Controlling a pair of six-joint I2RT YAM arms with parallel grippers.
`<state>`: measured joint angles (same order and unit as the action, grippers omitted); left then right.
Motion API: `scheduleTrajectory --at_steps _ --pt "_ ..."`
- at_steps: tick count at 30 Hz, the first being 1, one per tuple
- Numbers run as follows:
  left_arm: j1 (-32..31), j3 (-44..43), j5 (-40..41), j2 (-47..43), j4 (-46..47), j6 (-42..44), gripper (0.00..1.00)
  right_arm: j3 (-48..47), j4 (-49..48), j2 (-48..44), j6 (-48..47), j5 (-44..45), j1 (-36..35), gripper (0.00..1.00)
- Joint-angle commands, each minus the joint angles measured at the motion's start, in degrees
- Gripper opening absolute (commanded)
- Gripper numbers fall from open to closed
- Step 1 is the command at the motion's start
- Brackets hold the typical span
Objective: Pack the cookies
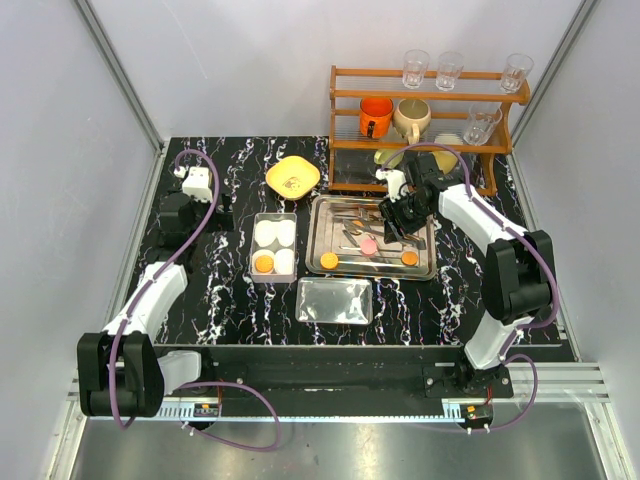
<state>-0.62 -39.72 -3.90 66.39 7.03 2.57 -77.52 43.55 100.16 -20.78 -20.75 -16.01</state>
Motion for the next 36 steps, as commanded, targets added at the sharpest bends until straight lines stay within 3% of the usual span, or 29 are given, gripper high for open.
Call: scheduleTrajectory --at_steps 1,36 --pt "0.36 0.7 -0.32 -1.88 3.34 0.51 0.99 -0.09 0.31 -0.49 -0.76 -2.36 0.45 0.53" --pt "0.36 0.7 -0.58 -1.88 2.99 0.33 0.99 3.34 0.31 -3.74 -1.99 0.27 0.45 0.51"
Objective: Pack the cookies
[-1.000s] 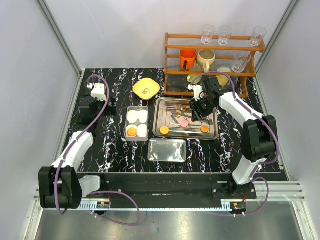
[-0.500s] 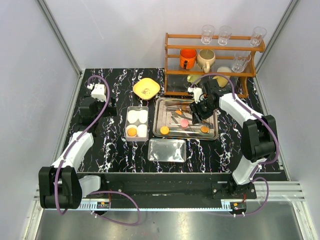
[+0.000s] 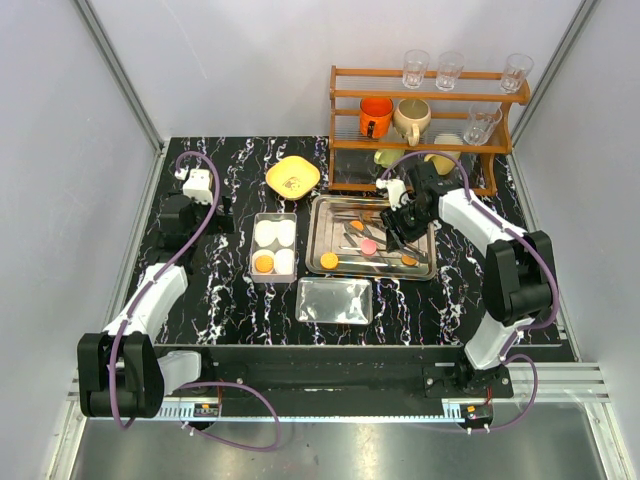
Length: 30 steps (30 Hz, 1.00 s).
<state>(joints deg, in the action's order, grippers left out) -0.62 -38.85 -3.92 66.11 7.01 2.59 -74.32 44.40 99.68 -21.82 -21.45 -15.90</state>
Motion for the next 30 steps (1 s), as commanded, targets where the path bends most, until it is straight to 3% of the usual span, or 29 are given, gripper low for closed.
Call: scheduleTrajectory --at_steps 1,21,30 --pt "0.36 -0.17 -0.65 -1.59 3.01 0.4 0.99 0.23 -0.54 -3.44 -0.94 0.97 0.34 0.51" --pt "0.36 -0.61 -1.0 -1.24 2.93 0.14 0.99 0.67 -0.37 -3.09 -1.29 1.76 -0.18 0.47" --pt "0.36 -0.52 -0.82 -1.24 2.93 0.31 0.99 -0.12 -0.63 -3.52 -0.85 2.73 -0.45 0.32"
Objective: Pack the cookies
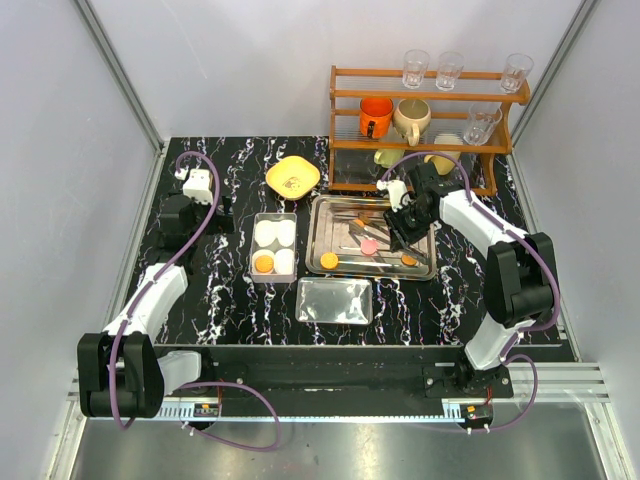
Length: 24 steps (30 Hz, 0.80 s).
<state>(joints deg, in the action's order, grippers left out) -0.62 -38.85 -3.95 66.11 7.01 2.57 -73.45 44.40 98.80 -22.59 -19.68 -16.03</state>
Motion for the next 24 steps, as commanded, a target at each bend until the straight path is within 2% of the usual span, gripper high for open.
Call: scheduleTrajectory --at_steps 1,5,17,24 --pt "0.36 -0.52 -0.89 -1.24 2.93 0.33 0.99 -1.34 -0.55 -2.83 0.09 0.79 -0.23 0.31" --pt "0.36 -0.44 -0.71 -1.24 2.93 0.42 0.99 -2.66 0.42 -3.62 0.44 0.35 -0.31 0.27" --pt "0.36 -0.61 -0.8 -0.98 3.01 -0.2 0.99 -8.11 4.37 -8.1 1.23 -0.8 -1.54 0.25" --pt "0.36 -0.96 -0.45 -0.54 3.02 -1.07 0.99 -13.55 6.22 -8.02 2.19 0.35 -7.69 0.25"
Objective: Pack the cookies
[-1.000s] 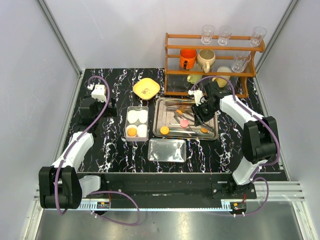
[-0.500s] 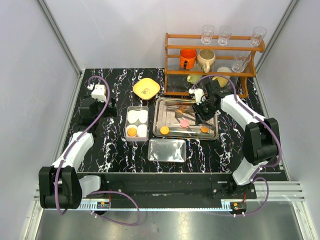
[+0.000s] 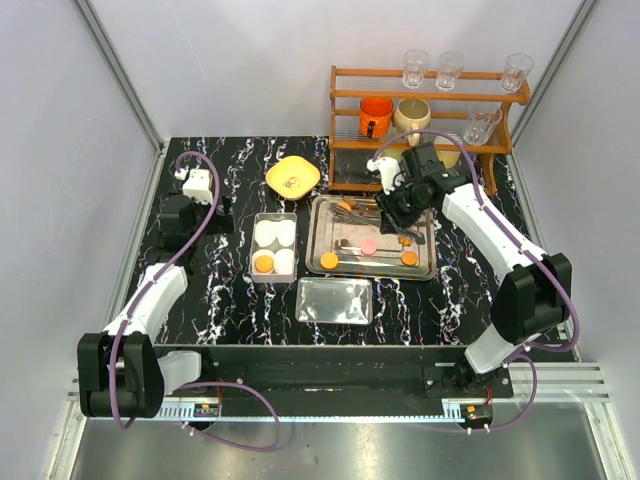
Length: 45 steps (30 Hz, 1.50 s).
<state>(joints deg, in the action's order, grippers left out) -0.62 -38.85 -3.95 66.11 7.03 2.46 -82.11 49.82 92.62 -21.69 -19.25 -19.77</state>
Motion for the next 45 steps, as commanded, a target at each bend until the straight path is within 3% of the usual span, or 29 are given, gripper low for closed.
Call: scheduleTrajectory --at_steps 1,9,19,45 --pt "0.36 -1.05 -0.36 -0.45 2.99 -0.96 0.99 -6.56 1.24 -1.22 1.48 0.08 -4.57 0.25" --pt "0.36 -0.7 -0.18 -1.07 2.99 -0.61 0.99 -13.95 2.82 3.09 2.36 -0.26 -12.39 0.25" --pt "0.36 -0.79 -0.1 -0.89 2.99 -0.61 0.99 -15.28 3.0 6.52 2.62 -0.27 -18.72 0.25" --pt "0.36 -0.52 -0.19 -1.15 2.82 -0.35 0.99 -13.96 2.12 10.74 2.97 -1.59 -24.44 0.25"
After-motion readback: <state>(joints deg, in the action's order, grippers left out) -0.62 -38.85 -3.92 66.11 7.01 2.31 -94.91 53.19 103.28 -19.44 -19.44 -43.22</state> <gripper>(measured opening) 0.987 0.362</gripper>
